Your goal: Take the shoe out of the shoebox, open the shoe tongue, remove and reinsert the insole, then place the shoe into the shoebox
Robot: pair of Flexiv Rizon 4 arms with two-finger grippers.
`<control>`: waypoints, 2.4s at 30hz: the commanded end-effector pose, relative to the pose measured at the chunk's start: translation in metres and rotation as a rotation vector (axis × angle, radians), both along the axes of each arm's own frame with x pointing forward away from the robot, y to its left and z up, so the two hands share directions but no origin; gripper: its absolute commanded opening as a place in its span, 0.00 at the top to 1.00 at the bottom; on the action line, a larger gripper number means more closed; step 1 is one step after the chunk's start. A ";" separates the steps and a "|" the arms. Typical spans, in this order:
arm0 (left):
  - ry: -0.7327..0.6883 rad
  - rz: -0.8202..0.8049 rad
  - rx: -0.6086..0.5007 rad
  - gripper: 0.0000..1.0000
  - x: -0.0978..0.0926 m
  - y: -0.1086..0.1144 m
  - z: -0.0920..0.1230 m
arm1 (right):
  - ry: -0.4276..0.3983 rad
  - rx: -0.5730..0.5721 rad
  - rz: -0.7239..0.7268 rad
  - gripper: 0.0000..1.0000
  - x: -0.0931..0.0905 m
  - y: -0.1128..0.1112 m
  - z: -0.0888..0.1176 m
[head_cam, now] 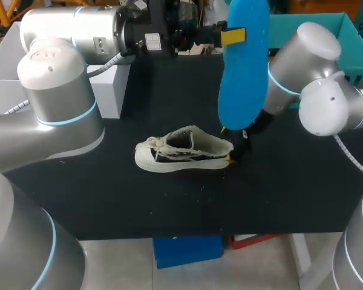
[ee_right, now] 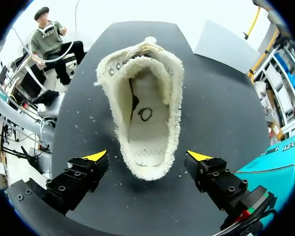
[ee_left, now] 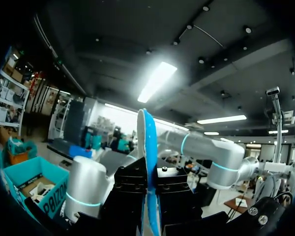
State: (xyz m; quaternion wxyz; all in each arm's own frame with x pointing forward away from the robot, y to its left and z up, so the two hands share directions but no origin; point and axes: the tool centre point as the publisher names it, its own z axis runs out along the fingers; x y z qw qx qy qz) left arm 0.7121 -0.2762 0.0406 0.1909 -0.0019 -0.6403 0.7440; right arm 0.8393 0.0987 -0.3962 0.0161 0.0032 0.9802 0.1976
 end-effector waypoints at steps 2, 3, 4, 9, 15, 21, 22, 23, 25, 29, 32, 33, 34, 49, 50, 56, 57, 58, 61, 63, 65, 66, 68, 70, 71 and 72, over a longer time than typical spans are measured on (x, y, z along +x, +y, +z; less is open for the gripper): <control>-0.001 0.002 0.000 1.00 0.000 -0.001 0.000 | -0.010 -0.193 -0.015 0.00 -0.001 0.005 0.004; -0.001 0.002 0.000 1.00 0.000 -0.001 0.000 | -0.012 -0.199 -0.017 0.00 0.000 0.005 0.005; -0.001 0.002 0.000 1.00 0.000 -0.001 0.000 | -0.014 -0.205 -0.019 0.00 0.000 0.006 0.005; -0.001 0.002 0.000 1.00 0.000 -0.001 0.000 | -0.024 -0.236 -0.023 0.00 0.001 0.010 0.007; -0.001 0.002 0.000 1.00 0.000 -0.001 0.000 | -0.032 -0.288 -0.001 0.00 0.002 0.017 0.006; -0.001 0.002 0.000 1.00 0.000 -0.001 0.000 | -0.031 -0.333 0.019 0.00 0.002 0.019 0.004; -0.001 0.002 0.000 1.00 0.000 -0.001 0.000 | -0.030 -0.336 0.021 0.00 0.002 0.019 0.003; -0.001 0.002 0.000 1.00 0.000 -0.001 0.000 | -0.030 -0.336 0.021 0.00 0.002 0.019 0.003; -0.001 0.002 0.000 1.00 0.000 -0.001 0.000 | -0.028 -0.347 0.027 0.00 0.002 0.019 0.003; -0.001 0.002 0.000 1.00 0.000 -0.001 0.000 | -0.026 -0.348 0.029 0.00 0.002 0.020 0.003; -0.001 0.002 0.000 1.00 0.000 -0.001 0.000 | -0.023 -0.335 0.028 0.00 0.002 0.019 0.001; -0.001 0.002 0.000 1.00 0.000 -0.001 0.000 | -0.027 -0.344 0.040 0.00 0.002 0.020 0.001; -0.001 0.002 0.000 1.00 0.000 -0.001 0.000 | -0.029 -0.327 0.047 0.00 0.001 0.021 0.003; -0.001 0.002 0.000 1.00 0.000 -0.001 0.000 | -0.027 0.037 0.070 0.00 0.002 0.016 0.000; -0.001 0.002 0.000 1.00 0.000 -0.001 0.000 | -0.025 0.076 0.064 0.00 0.001 0.015 -0.001; -0.001 0.002 0.000 1.00 0.000 -0.001 0.000 | -0.041 0.286 0.043 0.00 0.003 0.010 -0.003; -0.001 0.002 0.000 1.00 0.000 -0.001 0.000 | -0.045 0.324 0.034 0.00 0.004 0.008 -0.002; -0.001 0.002 0.000 1.00 0.000 -0.001 0.000 | -0.044 0.336 0.031 0.00 0.004 0.008 -0.003; -0.001 0.002 0.000 1.00 0.000 -0.001 0.000 | -0.048 0.401 0.023 0.00 0.006 0.007 -0.004; -0.001 0.002 0.000 1.00 0.000 -0.001 0.000 | -0.045 0.425 0.013 0.00 0.007 0.006 -0.006; -0.001 0.002 0.000 1.00 0.000 -0.001 0.000 | -0.045 0.471 0.010 0.00 0.008 0.007 -0.007; -0.001 0.002 0.000 1.00 0.000 -0.001 0.000 | -0.044 0.482 0.008 0.00 0.008 0.007 -0.008; -0.001 0.002 0.000 1.00 0.000 -0.001 0.000 | -0.043 0.532 0.000 0.00 0.008 0.008 -0.010; -0.001 0.002 0.000 1.00 0.000 -0.001 0.000 | -0.041 0.546 -0.006 0.00 0.009 0.008 -0.014; -0.001 0.002 0.000 1.00 0.000 -0.001 0.000 | -0.042 0.559 -0.007 0.00 0.009 0.008 -0.015; -0.001 0.002 0.000 1.00 0.000 -0.001 0.000 | -0.042 0.567 -0.008 0.00 0.009 0.008 -0.017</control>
